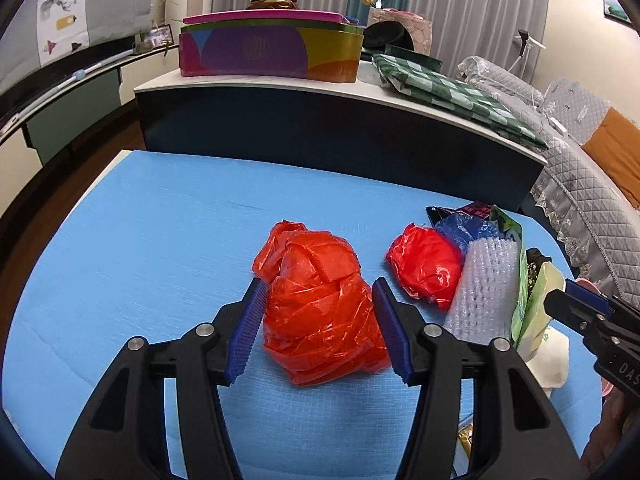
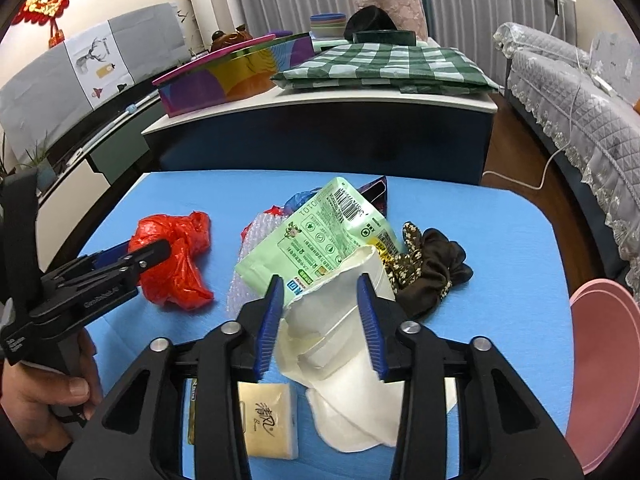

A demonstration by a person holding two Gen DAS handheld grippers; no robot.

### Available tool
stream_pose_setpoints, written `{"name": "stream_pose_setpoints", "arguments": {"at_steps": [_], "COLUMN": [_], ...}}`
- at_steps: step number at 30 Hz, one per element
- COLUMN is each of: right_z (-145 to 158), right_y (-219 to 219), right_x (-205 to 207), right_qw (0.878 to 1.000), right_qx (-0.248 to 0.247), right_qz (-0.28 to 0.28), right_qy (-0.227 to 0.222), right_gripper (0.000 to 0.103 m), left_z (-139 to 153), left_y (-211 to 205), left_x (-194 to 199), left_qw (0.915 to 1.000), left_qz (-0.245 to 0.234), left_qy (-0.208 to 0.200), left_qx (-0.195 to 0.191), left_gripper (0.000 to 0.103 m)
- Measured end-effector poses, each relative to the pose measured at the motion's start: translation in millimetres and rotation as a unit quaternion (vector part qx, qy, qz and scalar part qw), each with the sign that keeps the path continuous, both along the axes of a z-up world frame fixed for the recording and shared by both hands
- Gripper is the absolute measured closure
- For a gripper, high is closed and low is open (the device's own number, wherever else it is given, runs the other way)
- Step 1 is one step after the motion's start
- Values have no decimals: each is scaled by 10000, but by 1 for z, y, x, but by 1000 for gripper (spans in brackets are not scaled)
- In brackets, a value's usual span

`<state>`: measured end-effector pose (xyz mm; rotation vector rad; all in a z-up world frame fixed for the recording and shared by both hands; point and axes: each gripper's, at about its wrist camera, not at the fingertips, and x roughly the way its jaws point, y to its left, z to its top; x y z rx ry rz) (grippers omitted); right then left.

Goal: Collect trash
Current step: 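Grasp the red plastic bag with the left gripper while the right gripper grasps the white paper bag, then carry the red bag and white paper bag over the pink bucket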

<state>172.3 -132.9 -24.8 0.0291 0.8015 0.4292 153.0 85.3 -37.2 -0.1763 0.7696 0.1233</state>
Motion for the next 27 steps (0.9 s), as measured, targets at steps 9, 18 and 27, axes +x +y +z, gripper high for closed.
{"name": "stream_pose_setpoints", "arguments": {"at_steps": [9,18,27], "right_z": [1,19,41], "right_y": [-4,-19,-36], "right_x": [-7,-27,-46], "right_qw": [9998,9999,9988], "right_qx": [54,75,115], "right_qz": [123,80,2], "right_qy": [116,-123,-479], "right_gripper": [98,101,102], "left_z": [2,14,30], "left_y": [2,-8,-20], "left_x": [-2,-12,-28], "left_qw": [10000,9999,9992], "left_qz": [62,-6,-132], "left_qy": [29,-113,-318], "left_qx": [-52,86,204], "left_gripper": [59,65,66]}}
